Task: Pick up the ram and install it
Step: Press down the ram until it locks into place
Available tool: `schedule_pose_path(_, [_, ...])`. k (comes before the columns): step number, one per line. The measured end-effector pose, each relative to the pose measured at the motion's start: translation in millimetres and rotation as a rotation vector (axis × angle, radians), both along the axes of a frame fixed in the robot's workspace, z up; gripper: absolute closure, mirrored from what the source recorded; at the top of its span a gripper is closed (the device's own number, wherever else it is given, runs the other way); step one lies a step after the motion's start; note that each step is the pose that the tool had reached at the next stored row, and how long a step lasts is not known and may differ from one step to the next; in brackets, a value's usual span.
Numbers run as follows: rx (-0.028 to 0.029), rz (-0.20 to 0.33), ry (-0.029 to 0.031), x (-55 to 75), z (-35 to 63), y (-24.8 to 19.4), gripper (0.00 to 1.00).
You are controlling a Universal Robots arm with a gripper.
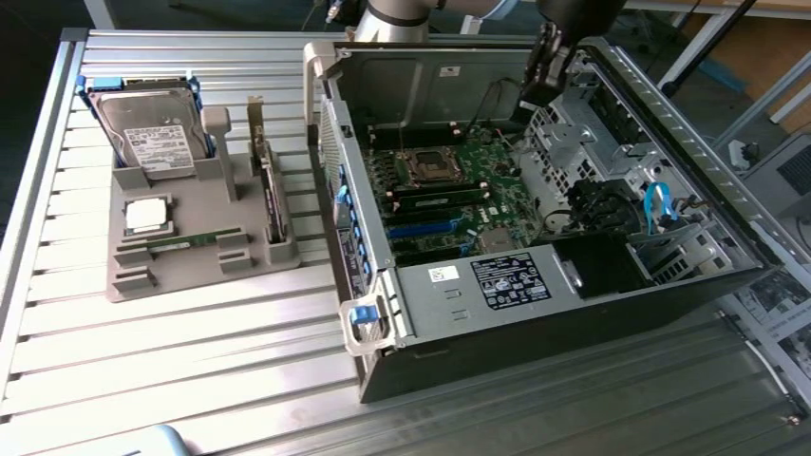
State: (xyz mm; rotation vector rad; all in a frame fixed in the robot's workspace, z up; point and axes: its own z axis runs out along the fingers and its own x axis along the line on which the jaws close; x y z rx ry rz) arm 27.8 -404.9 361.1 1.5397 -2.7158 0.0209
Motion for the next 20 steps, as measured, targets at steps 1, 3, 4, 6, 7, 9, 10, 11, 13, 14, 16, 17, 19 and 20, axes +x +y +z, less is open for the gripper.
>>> schedule_pose_path(1, [0.0000,-0.004,0.0000,0.0,0.0,0.1,0.89])
schedule_pose_path(3, [-0.0001,-0.014,0.0000,0.0,-0.1,0.2,0.89])
schedule_pose_path(4, [-0.0001,-0.018,0.0000,-0.1,-0.1,0.2,0.89])
schedule_pose_path(6, [-0.0001,-0.026,0.0000,-0.1,-0.2,0.2,0.89])
schedule_pose_path(7, [0.0000,-0.030,0.0000,-0.1,-0.2,0.3,0.89])
schedule_pose_path(9, [0.0000,-0.038,0.0000,-0.2,-0.3,0.3,0.89])
schedule_pose_path(10, [0.0000,-0.041,0.0000,-0.2,-0.3,0.3,0.89])
schedule_pose_path(11, [0.0000,-0.045,0.0000,-0.2,-0.3,0.4,0.89])
schedule_pose_path(13, [0.0000,-0.053,0.0000,-0.3,-0.4,0.4,0.89])
schedule_pose_path(14, [0.0000,-0.057,0.0000,-0.3,-0.5,0.4,0.89])
schedule_pose_path(16, [-0.0001,-0.065,0.0000,-0.3,-0.5,0.5,0.89])
schedule_pose_path(17, [-0.0001,-0.069,0.0000,-0.4,-0.5,0.5,0.89])
schedule_pose_path(19, [-0.0001,-0.077,0.0000,-0.4,-0.6,0.5,0.89])
schedule_pose_path(20, [0.0000,-0.081,0.0000,-0.5,-0.7,0.6,0.89])
